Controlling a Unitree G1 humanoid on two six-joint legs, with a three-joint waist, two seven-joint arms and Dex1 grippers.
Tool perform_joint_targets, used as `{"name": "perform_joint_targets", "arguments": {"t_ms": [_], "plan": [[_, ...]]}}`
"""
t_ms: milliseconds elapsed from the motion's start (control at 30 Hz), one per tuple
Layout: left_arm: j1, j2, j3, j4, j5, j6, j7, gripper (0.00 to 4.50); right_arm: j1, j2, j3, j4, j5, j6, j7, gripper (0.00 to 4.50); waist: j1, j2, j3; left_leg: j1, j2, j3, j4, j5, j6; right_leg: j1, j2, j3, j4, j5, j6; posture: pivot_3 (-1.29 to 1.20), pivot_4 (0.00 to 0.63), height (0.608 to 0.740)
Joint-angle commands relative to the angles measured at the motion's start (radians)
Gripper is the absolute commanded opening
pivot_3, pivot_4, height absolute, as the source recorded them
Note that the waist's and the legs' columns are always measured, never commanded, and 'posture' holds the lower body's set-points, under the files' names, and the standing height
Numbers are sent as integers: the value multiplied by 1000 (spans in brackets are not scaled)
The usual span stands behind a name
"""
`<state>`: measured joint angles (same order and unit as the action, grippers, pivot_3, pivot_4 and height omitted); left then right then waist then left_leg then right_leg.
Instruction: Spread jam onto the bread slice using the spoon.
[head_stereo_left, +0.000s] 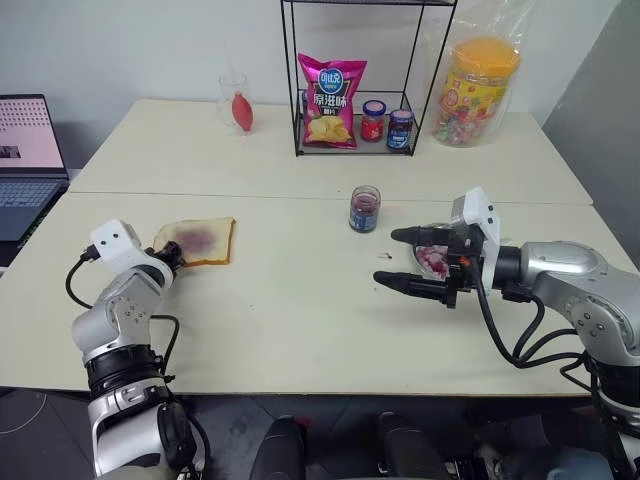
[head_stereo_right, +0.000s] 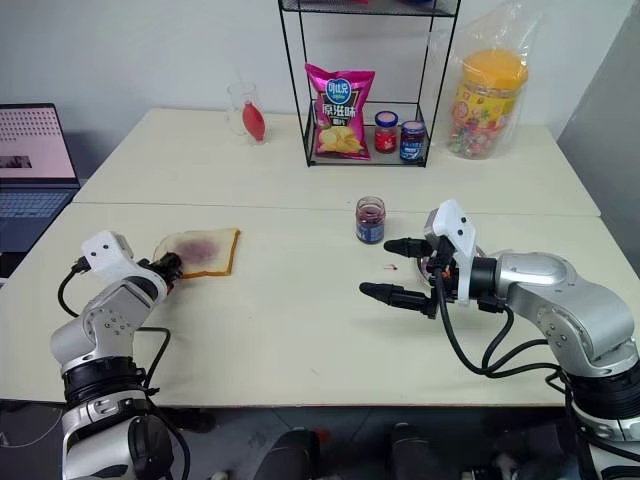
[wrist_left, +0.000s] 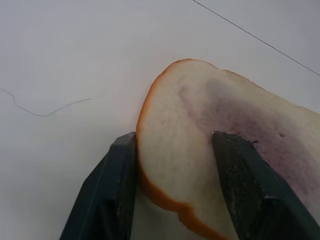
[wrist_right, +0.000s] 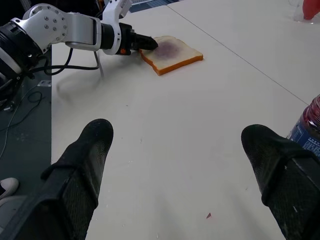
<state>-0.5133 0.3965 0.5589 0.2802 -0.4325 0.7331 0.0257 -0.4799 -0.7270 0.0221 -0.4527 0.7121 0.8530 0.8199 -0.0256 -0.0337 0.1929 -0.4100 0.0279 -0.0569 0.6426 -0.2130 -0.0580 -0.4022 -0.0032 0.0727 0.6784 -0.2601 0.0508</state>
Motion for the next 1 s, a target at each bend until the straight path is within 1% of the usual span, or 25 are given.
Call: {"name": "perform_joint_targets", "arguments": {"t_ms": [33,67,267,500,633,733,933,1000], "plan": [[11,-26,-2,-20,-20,28,9,1354,-15,-4,-15,-7,3,-14,12,4500,0,0,0,0,0,0,0,0,0,0,0,0,0,0,0,0,150,740],[11,-27,-1,-23,-20,27,11,1074,-15,-4,-14,-6,0,-16,13,4500,0,0,0,0,0,0,0,0,0,0,0,0,0,0,0,0,150,740],[6,-34,8,-43,-23,10,23,10,-8,1,-19,-7,-6,-18,9,4500,-1,0,0,0,0,0,0,0,0,0,0,0,0,0,0,0,150,740],[12,-47,21,-130,-78,38,5,10,-1,1,-32,-15,-2,-14,1,4500,-1,0,0,-3,0,0,0,0,0,-2,0,0,-1,0,0,0,150,740],[35,-38,52,-278,-247,138,-109,10,8,-12,-64,-30,20,-1,-1,4500,-1,-1,1,-6,0,-2,0,0,0,-3,0,-1,-2,0,0,0,150,740],[37,0,51,-389,-431,278,-219,10,23,-29,-96,-33,22,-7,1,4500,-1,-2,1,-6,0,-2,0,0,0,-3,0,-1,-3,0,0,0,150,740],[29,73,-12,-489,-679,480,-348,10,50,-57,-136,-44,21,-27,4,4500,-7,-2,1,-5,1,-2,0,0,0,-3,1,-1,-3,0,0,0,150,740],[28,107,-58,-512,-763,556,-403,10,64,-72,-155,-51,28,-24,10,4500,-7,-2,2,-5,1,-2,0,0,0,-3,1,-1,-3,0,0,0,150,740]]}}
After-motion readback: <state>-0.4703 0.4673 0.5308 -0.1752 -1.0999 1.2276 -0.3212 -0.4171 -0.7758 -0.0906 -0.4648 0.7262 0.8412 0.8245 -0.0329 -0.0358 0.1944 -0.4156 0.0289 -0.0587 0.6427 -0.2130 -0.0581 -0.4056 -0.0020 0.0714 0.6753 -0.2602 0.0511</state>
